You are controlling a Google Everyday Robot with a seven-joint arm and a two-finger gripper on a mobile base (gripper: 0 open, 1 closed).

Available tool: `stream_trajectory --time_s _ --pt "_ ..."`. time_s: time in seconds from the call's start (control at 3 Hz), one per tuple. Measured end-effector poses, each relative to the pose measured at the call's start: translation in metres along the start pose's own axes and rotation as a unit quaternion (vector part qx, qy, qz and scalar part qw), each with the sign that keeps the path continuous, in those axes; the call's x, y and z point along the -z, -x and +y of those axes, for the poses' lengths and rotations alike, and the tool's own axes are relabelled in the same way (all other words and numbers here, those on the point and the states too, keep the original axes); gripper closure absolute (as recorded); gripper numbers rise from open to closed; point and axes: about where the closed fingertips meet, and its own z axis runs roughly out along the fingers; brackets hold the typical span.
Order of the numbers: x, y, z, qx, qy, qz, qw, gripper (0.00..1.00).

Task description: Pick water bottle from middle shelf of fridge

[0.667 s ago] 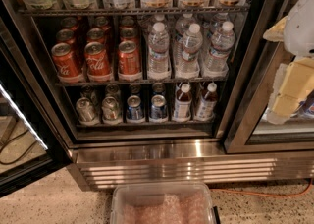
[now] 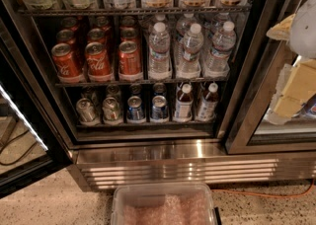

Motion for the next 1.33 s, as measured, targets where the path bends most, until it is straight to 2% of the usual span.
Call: stream_trajectory --time_s 0.33,0.67,1.33 --pt "-0.030 -0.001 -0.005 -0.019 0.012 -0.066 0.9976 0.00" --pt "-0.071 0.006 -0.022 -0.056 0.032 -0.140 0.9881 0.00" --pt "-0.075 0.009 -0.022 -0.058 0.037 -0.145 0.9870 0.00"
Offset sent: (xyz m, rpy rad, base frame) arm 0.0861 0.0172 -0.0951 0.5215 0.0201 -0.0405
